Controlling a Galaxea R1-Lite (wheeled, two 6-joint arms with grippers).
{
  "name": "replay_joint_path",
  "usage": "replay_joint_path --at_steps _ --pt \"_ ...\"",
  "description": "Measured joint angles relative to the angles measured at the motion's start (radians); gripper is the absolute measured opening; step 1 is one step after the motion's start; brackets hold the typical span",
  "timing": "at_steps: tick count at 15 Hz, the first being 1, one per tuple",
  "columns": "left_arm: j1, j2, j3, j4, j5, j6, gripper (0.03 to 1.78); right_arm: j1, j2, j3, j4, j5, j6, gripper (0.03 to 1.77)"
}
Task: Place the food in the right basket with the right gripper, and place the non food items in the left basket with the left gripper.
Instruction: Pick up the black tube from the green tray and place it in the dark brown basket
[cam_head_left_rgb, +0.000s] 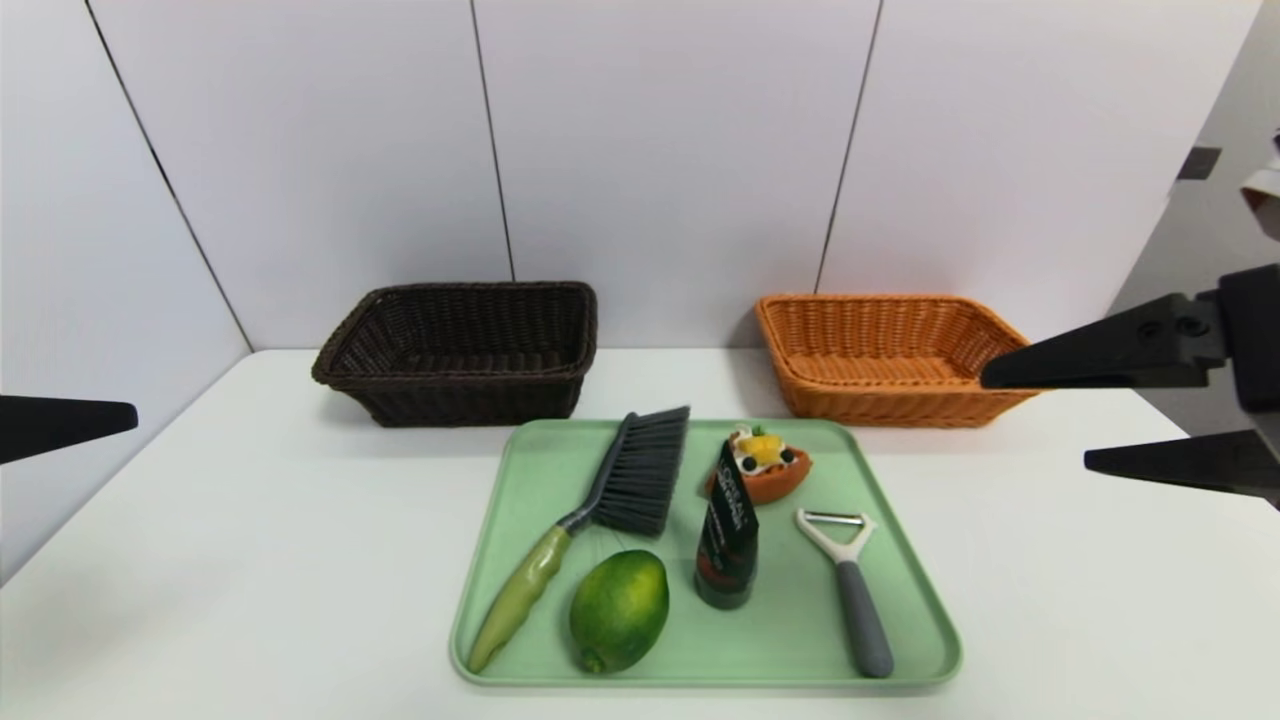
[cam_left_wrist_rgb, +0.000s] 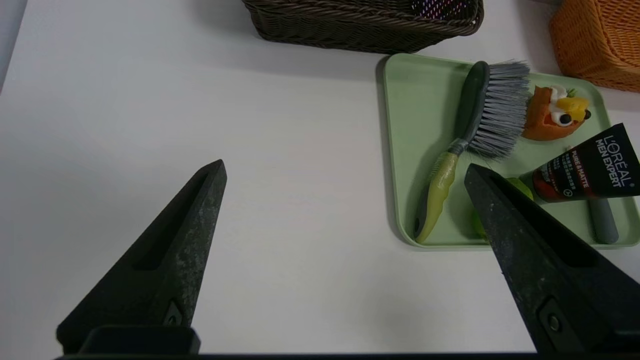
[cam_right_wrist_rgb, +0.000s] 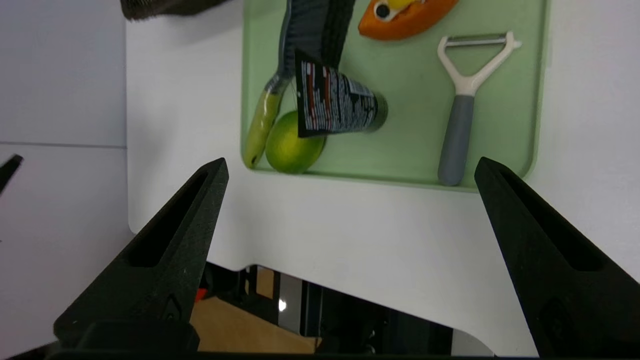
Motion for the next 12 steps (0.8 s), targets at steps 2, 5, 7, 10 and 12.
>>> replay_joint_path --at_steps 2,5,7,10,12 --pt "-0.036 0.014 0.012 -0.002 0.006 0.001 1.69 0.045 0.039 -0.017 0.053 -0.005 -0.005 1.7" --pt "-0.101 0.018 0.078 -0.097 0.027 0.001 1.69 0.083 0.064 -0.016 0.074 -0.01 -0.015 1.7" --pt "-0.14 0.02 0.132 -0.189 0.065 0.001 1.69 0.108 0.077 -0.013 0.072 -0.022 -0.032 1.7" --pt "-0.187 0.021 0.164 -0.136 0.076 -0.008 1.69 0.166 0.109 0.035 0.043 -0.135 -0.036 1.7" --pt "-0.194 0.017 0.171 -0.123 0.076 -0.023 1.69 0.207 0.123 0.127 -0.048 -0.229 -0.046 1.7"
